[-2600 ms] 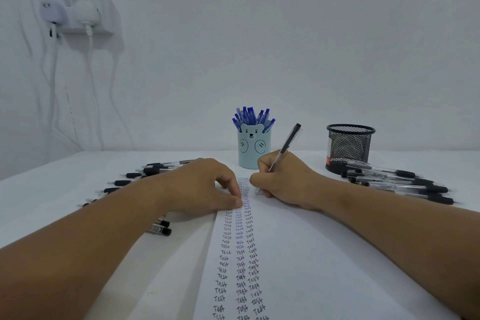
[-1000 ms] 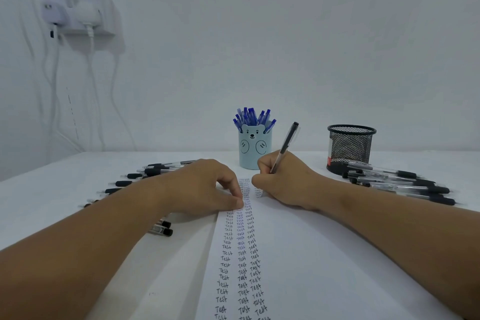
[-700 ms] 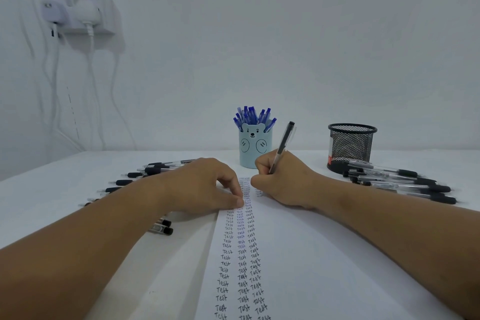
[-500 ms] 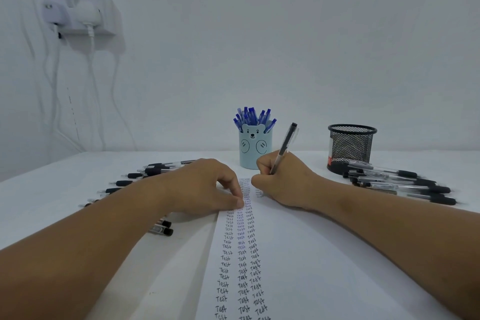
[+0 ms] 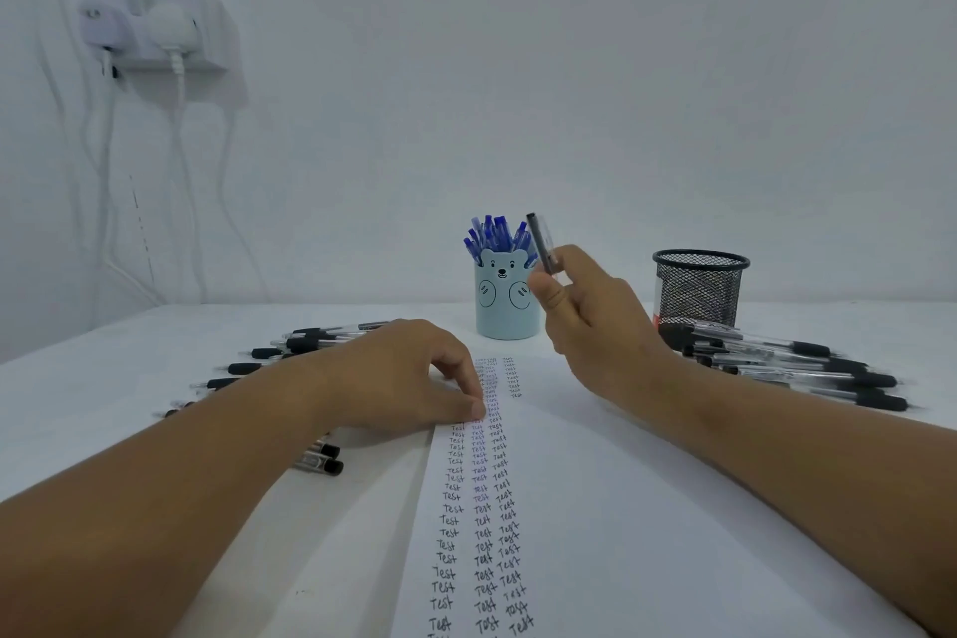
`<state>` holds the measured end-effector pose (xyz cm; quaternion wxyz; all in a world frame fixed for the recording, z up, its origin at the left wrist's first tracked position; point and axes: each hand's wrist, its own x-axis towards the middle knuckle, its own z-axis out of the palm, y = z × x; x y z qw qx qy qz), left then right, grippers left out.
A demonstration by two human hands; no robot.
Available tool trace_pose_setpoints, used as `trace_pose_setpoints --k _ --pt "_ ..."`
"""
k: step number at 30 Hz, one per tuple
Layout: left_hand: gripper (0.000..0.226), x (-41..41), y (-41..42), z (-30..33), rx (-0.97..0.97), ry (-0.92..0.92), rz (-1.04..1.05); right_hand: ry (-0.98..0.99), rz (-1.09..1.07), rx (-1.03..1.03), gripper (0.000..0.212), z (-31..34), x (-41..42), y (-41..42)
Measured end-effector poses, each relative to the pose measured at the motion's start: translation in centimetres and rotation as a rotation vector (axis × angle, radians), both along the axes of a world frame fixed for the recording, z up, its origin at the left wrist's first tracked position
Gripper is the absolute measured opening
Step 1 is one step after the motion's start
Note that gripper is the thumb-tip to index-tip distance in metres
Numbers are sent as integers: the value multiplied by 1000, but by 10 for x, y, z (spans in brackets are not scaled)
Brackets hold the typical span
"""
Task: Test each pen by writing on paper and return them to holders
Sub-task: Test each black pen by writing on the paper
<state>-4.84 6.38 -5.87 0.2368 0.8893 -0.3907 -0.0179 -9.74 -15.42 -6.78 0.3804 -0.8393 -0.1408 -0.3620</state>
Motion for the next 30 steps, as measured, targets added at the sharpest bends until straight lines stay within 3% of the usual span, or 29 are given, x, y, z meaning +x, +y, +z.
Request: trace_pose_setpoints --k 7,27,30 --pt "9 -1 0 1 4 -11 0 6 -109 -245 31 -4 -2 3" --pt "13 -2 1 1 6 -3 11 -83 -77 -338 35 -2 1 0" --pt "14 -2 2 1 8 -3 25 16 -130 -415 21 14 2 -3"
